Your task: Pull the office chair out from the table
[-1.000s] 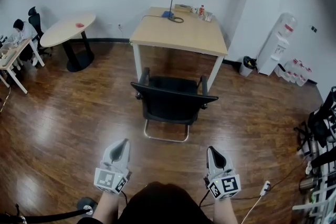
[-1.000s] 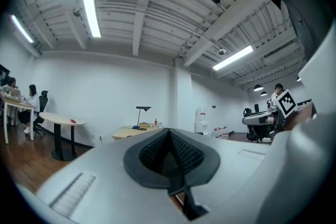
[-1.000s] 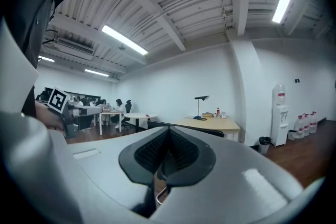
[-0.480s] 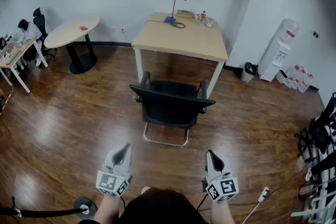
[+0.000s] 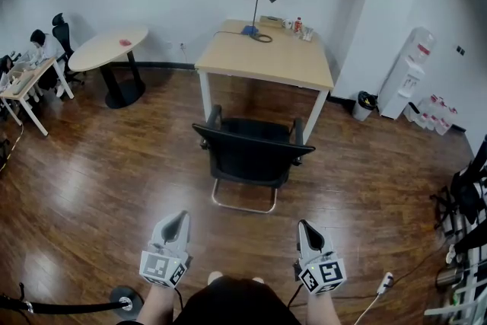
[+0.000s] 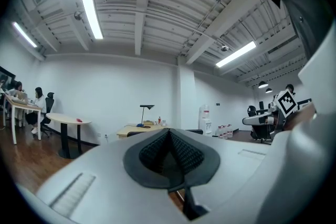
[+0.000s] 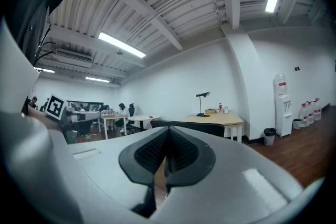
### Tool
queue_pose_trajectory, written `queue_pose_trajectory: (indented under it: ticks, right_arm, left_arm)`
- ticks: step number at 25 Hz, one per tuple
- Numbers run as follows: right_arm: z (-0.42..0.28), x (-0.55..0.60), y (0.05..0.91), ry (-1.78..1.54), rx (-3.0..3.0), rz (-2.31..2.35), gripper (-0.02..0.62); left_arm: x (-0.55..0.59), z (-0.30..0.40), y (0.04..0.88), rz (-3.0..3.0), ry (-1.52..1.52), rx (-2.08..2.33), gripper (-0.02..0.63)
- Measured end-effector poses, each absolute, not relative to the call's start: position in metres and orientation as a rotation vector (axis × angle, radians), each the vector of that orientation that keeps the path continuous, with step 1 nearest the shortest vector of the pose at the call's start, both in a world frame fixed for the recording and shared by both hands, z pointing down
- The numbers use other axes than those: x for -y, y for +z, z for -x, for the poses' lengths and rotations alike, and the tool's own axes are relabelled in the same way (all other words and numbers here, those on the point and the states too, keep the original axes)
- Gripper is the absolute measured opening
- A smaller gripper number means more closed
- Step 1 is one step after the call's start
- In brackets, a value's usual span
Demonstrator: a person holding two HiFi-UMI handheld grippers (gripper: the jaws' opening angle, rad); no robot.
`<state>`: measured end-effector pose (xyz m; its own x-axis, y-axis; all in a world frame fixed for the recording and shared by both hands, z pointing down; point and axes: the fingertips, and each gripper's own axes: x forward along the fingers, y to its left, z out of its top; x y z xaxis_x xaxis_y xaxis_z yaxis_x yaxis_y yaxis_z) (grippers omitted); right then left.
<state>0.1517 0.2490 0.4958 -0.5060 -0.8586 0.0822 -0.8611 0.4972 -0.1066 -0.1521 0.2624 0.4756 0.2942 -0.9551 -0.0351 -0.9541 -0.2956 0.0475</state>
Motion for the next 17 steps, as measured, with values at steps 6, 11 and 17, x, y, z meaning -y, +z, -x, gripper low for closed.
queue_pose_trajectory:
  ticks: [6, 11, 17]
  right_arm:
    - [-0.156, -0.250, 0.503, 0.230, 2.688, -1.574, 0.011]
    - [-0.150, -0.247, 0.503, 0.212, 2.690, -1.554, 0.011]
    - [-0.147, -0.246, 0.501, 0.237, 2.707, -1.538, 0.012]
  left_arm:
    - [-0.266, 0.151, 0.481, -2.501, -0.092, 1.821, 0.002]
    - [-0.266, 0.148, 0.487, -2.506, -0.074, 1.803, 0.002]
    - [-0.265, 0.148, 0.490, -2.504, -0.052, 1.794, 0.003]
